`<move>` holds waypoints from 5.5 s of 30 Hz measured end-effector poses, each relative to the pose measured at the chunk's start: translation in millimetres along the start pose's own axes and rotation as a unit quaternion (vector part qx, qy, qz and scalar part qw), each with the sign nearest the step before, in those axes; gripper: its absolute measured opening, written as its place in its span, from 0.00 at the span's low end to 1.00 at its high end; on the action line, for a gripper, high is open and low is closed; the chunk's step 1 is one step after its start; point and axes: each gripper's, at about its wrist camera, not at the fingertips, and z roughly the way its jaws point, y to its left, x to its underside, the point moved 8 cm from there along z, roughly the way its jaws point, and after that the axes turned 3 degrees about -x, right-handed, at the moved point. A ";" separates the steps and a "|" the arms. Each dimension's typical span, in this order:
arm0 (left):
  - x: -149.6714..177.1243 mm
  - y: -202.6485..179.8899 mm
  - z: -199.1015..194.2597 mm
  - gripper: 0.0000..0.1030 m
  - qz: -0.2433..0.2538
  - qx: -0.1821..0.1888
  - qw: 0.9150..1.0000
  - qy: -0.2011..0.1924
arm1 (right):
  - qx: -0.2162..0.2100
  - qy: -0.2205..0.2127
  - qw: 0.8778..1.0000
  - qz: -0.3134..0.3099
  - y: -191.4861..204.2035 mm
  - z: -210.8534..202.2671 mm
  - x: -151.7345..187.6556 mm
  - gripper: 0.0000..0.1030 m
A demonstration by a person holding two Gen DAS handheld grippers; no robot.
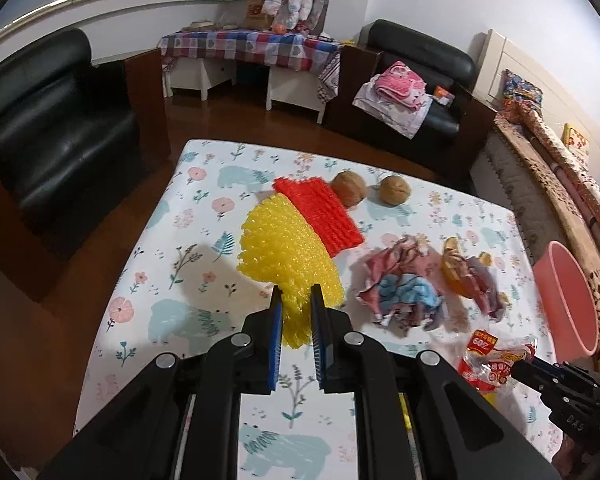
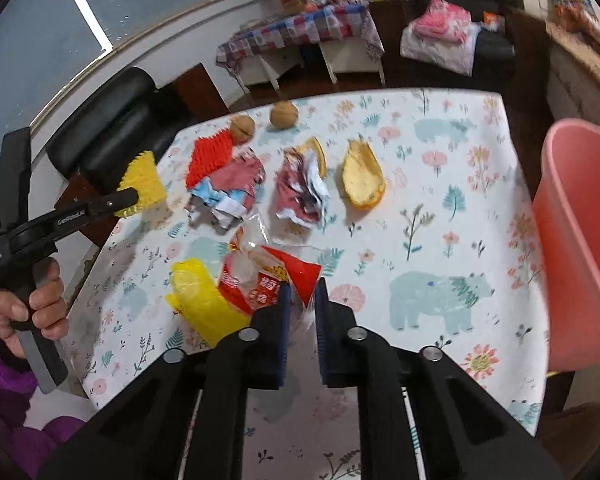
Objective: Collect trash
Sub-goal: 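Grasp the yellow mesh sleeve with the left tool while the right tool grasps the red-white snack bag, then carry the yellow mesh sleeve and snack bag with both tools over the pink bucket, then open both tools to drop the items into the pink bucket, then move both open tools back over the table items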
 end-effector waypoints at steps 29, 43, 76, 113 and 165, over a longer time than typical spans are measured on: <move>-23.2 -143.4 -50.8 0.12 0.109 0.109 0.987 -0.042 | 0.101 -0.153 0.980 0.080 -87.5 -115.3 -28.6 0.10; -13.2 -228.2 -58.0 0.12 0.177 0.154 0.971 -0.039 | 0.149 -0.188 0.961 0.140 -145.9 -152.2 -14.4 0.10; 58.0 -398.6 -27.0 0.13 0.302 0.240 0.922 0.039 | 0.241 -0.193 0.929 0.202 -219.1 -185.0 27.0 0.10; 46.5 -381.4 -23.2 0.42 0.270 0.241 0.932 0.035 | 0.211 -0.196 0.934 0.213 -215.1 -176.8 24.1 0.32; -3.1 -72.3 1.8 0.42 0.028 0.091 0.995 0.020 | 0.115 -0.120 0.984 0.068 -73.8 -90.9 -5.7 0.32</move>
